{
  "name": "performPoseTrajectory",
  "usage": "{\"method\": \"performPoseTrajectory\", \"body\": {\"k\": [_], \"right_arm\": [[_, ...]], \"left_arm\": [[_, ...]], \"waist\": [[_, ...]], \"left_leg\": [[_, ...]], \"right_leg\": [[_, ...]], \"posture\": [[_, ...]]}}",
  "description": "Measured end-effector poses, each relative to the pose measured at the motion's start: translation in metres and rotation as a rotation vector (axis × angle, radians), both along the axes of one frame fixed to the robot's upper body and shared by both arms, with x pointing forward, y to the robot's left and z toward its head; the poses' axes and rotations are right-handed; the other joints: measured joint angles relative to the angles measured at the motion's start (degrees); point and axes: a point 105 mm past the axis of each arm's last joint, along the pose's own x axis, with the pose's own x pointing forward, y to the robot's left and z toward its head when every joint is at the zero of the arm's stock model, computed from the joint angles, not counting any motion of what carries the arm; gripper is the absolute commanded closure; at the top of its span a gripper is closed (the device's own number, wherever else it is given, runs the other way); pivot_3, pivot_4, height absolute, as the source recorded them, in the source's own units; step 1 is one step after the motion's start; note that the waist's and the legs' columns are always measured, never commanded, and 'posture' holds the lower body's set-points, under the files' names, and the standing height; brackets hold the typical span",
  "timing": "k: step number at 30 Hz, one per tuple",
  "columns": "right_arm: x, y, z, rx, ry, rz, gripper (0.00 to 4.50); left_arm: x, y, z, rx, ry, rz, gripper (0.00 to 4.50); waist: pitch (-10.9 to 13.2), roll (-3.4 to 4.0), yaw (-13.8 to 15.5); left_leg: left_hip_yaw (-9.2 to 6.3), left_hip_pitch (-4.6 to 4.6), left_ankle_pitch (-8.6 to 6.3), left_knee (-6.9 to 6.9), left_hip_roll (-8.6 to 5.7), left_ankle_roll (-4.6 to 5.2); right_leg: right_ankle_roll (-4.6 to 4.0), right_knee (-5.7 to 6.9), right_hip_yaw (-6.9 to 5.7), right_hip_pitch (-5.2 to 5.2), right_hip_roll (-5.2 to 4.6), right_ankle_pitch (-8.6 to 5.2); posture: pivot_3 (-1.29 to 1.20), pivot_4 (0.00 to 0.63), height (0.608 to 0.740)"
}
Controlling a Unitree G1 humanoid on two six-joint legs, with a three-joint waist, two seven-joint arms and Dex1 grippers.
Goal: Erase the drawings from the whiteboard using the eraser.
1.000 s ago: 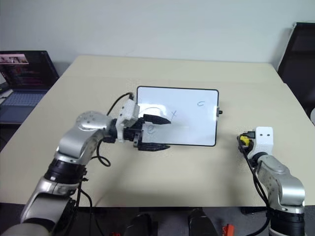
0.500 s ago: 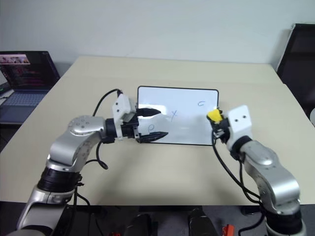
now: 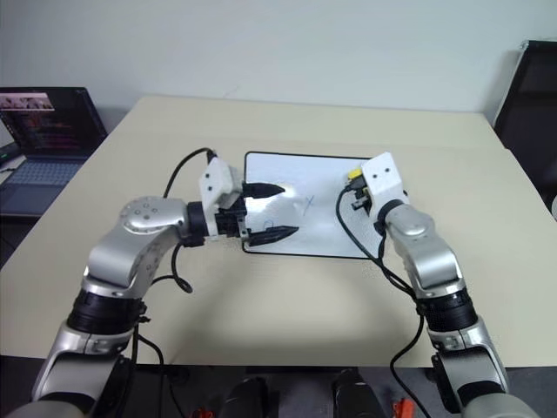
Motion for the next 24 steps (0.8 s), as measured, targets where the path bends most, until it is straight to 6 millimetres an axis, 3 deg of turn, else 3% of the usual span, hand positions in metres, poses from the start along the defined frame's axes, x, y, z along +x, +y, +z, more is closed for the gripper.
{"method": "performPoseTrajectory", "body": {"k": [6,15,24], "right_arm": [[-0.015,0.016,-0.023,-0.075,0.075,0.117,3.25],[0.009,-0.018,-0.002,-0.142,-0.043,-0.087,3.25],[-0.008,0.002,-0.023,-0.192,0.081,0.089,3.25]], "left_arm": [[0.001,0.000,0.000,-0.002,0.000,0.007,0.00],[-0.001,0.001,-0.003,-0.003,0.006,0.017,0.00],[-0.001,0.002,-0.006,0.000,0.025,0.024,0.00]], "waist": [[0.0,0.00,-0.1],[0.0,-0.01,-0.2],[0.0,-0.01,-0.5]], "left_leg": [[-0.02,0.04,0.01,0.12,0.00,0.00],[-0.02,0.05,0.05,0.60,-0.01,0.06],[-0.02,0.07,0.05,0.58,0.00,0.06]], "right_leg": [[-0.04,0.07,0.01,0.03,0.01,-0.04],[-0.23,0.07,0.06,0.19,0.01,0.08],[-0.24,0.07,0.07,0.18,0.01,0.09]], "posture": [[0.00,0.150,0.740],[0.00,0.150,0.740],[0.00,0.150,0.740]]}}
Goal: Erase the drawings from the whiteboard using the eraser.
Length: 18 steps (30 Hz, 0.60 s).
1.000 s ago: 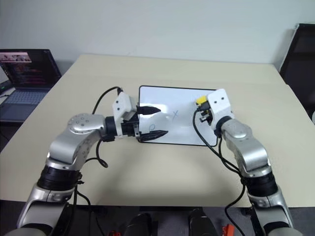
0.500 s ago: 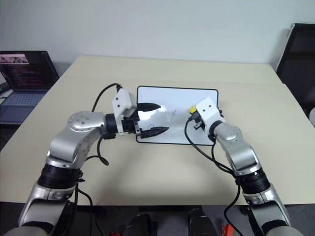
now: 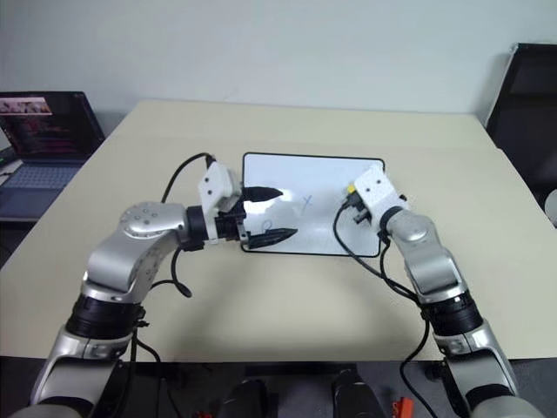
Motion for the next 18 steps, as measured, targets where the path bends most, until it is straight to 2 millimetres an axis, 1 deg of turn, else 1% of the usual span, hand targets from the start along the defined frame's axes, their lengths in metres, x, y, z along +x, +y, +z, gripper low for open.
{"method": "performPoseTrajectory", "body": {"k": [3,5,8,10,15,18], "right_arm": [[0.003,0.000,0.001,-0.003,-0.012,-0.014,3.25],[0.009,-0.002,0.006,-0.006,-0.049,-0.044,3.25],[0.017,-0.014,0.016,-0.012,-0.110,-0.117,3.25],[0.019,-0.019,0.019,-0.005,-0.124,-0.138,3.25],[0.017,-0.017,0.017,-0.005,-0.107,-0.115,3.25],[0.008,-0.014,0.006,-0.009,-0.052,-0.077,3.25]], "left_arm": [[-0.002,-0.002,0.002,0.002,-0.004,0.000,0.00],[-0.003,-0.004,0.004,0.002,-0.008,0.003,0.00],[-0.006,-0.006,0.006,-0.002,-0.009,-0.006,0.00],[-0.008,-0.007,0.007,-0.003,-0.003,-0.009,0.00],[-0.007,-0.007,0.007,-0.007,0.000,-0.002,0.00],[-0.007,-0.005,0.006,-0.008,0.003,0.003,0.00]], "waist": [[0.0,0.00,0.0],[0.0,-0.01,0.0],[0.0,-0.01,0.0],[0.0,-0.01,0.1],[0.0,-0.01,0.1],[0.0,-0.02,0.1]], "left_leg": [[0.00,0.01,0.01,0.01,0.00,0.02],[0.00,0.01,0.04,0.02,-0.01,0.05],[0.00,0.01,0.05,0.02,-0.02,0.06],[0.00,0.01,0.05,0.01,-0.02,0.06],[0.00,0.00,0.05,-0.01,-0.02,0.06],[0.00,0.01,0.05,-0.01,-0.02,0.06]], "right_leg": [[-0.03,0.00,0.00,0.00,0.00,0.03],[-0.04,0.00,0.02,-0.01,0.00,0.04],[-0.04,-0.01,0.03,-0.01,0.00,0.04],[-0.04,-0.02,0.03,0.00,0.00,0.04],[-0.03,-0.05,0.03,0.00,0.00,0.04],[-0.03,-0.05,0.03,0.00,0.00,0.04]], "posture": [[0.00,0.150,0.740],[0.00,0.150,0.740],[0.00,0.150,0.740],[0.00,0.150,0.740],[0.00,0.150,0.740],[0.00,0.150,0.740]]}}
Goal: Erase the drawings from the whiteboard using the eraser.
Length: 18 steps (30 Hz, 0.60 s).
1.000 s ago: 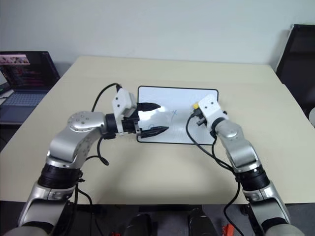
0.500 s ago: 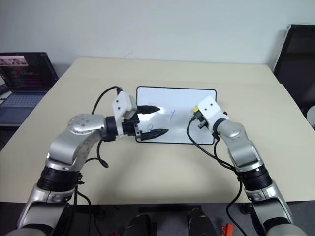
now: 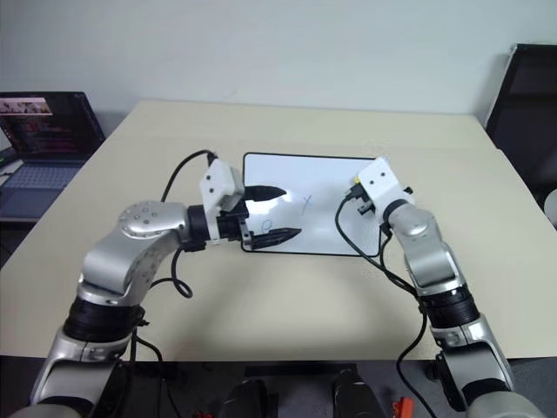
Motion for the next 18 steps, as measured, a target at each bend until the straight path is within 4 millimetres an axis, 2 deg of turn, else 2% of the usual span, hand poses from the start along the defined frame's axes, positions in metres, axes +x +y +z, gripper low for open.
{"method": "performPoseTrajectory", "body": {"k": [5,10,12,14,18], "right_arm": [[-0.012,0.002,-0.009,-0.007,0.043,0.029,3.25],[-0.012,0.003,-0.005,0.061,0.034,0.011,3.25],[-0.012,0.002,0.000,0.119,0.032,0.007,3.25],[-0.016,0.005,0.012,0.202,0.003,0.037,3.25],[-0.040,0.011,0.029,0.281,-0.054,0.137,3.25]], "left_arm": [[0.000,0.005,-0.006,-0.005,0.010,0.017,0.00],[0.004,0.013,-0.009,-0.021,0.017,0.055,0.00],[0.005,0.016,-0.007,-0.035,0.020,0.071,0.00],[0.006,0.024,-0.005,-0.052,0.036,0.100,0.00],[0.000,0.053,-0.010,-0.055,0.092,0.178,0.00]], "waist": [[0.0,0.00,-0.1],[0.0,-0.03,0.0],[0.1,-0.01,0.0],[0.2,0.00,0.0],[0.2,0.00,0.0]], "left_leg": [[0.00,0.00,0.00,0.00,0.00,0.00],[0.01,-0.04,0.00,0.00,0.00,0.00],[0.01,-0.08,0.00,-0.06,0.00,0.00],[0.02,-0.15,0.00,-0.22,0.00,0.00],[0.00,-0.14,-0.01,-0.84,0.01,-0.01]], "right_leg": [[0.00,0.00,0.01,-0.03,0.00,0.00],[-0.01,-0.02,0.01,-0.07,-0.01,0.00],[0.00,-0.03,0.01,-0.11,-0.01,0.00],[0.00,-0.03,0.01,-0.25,0.00,-0.02],[0.19,-0.04,-0.07,-0.38,0.00,-0.18]], "posture": [[0.00,0.150,0.740],[0.00,0.150,0.740],[0.00,0.150,0.740],[0.00,0.150,0.740],[0.00,0.150,0.740]]}}
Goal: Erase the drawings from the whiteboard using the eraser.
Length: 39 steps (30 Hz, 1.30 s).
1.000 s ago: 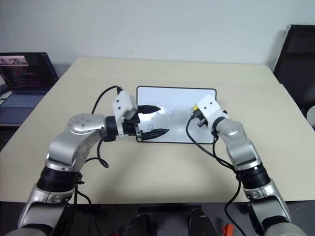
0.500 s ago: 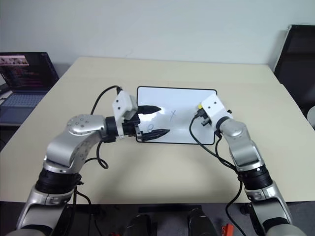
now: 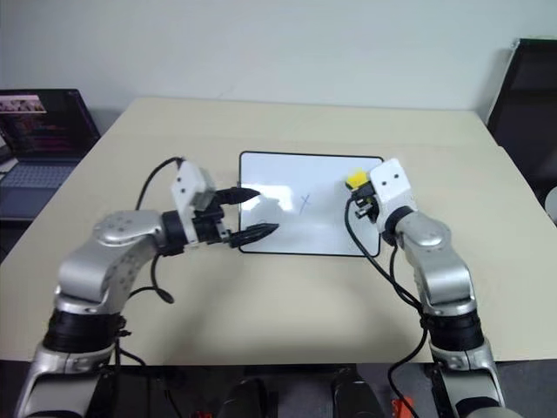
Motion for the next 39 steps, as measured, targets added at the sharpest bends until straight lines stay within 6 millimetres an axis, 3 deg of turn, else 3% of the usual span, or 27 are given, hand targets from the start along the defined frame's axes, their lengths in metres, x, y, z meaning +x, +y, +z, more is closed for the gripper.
{"method": "performPoseTrajectory", "body": {"k": [4,8,15,23,34,39], "right_arm": [[-0.027,-0.006,-0.014,0.002,0.025,0.061,3.25],[-0.053,-0.001,-0.023,0.031,0.055,0.148,3.25],[-0.073,0.010,-0.045,0.081,0.102,0.242,3.25],[-0.069,0.021,-0.045,0.056,0.073,0.295,3.25],[-0.060,0.019,-0.040,0.021,0.045,0.285,3.25],[-0.057,0.020,-0.051,-0.037,0.069,0.283,3.25]], "left_arm": [[-0.010,0.026,-0.010,-0.063,0.074,0.084,0.00],[-0.018,0.041,-0.027,-0.077,0.125,0.150,0.00],[-0.021,0.048,-0.033,-0.095,0.123,0.206,0.00],[-0.020,0.049,-0.030,-0.093,0.099,0.211,0.00],[-0.021,0.047,-0.023,-0.074,0.056,0.207,0.00],[-0.021,0.048,-0.021,-0.061,0.036,0.201,0.00]], "waist": [[0.0,0.00,0.3],[0.0,0.00,0.3],[0.0,-0.06,0.3],[0.0,-0.07,0.2],[0.0,-0.07,0.3],[0.0,-0.07,0.3]], "left_leg": [[-0.04,-0.02,-0.15,-0.15,0.02,-0.19],[-0.07,-0.02,-0.21,-0.16,0.02,-0.27],[-0.08,0.07,-0.19,0.06,0.01,-0.29],[-0.08,0.09,-0.18,0.03,0.02,-0.28],[-0.08,0.09,-0.18,0.01,0.02,-0.28],[-0.08,0.09,-0.18,0.00,0.02,-0.28]], "right_leg": [[-0.28,0.04,-0.11,-0.07,-0.02,-0.23],[-0.31,0.02,-0.14,-0.05,-0.03,-0.37],[-0.50,0.02,-0.12,0.06,-0.04,-0.46],[-0.53,0.01,-0.14,0.06,-0.04,-0.41],[-0.50,0.02,-0.15,0.06,-0.04,-0.44],[-0.50,0.01,-0.14,0.06,-0.04,-0.44]], "posture": [[0.00,0.150,0.740],[0.00,0.150,0.740],[0.00,0.150,0.740],[0.00,0.150,0.740],[0.00,0.150,0.740],[0.00,0.150,0.740]]}}
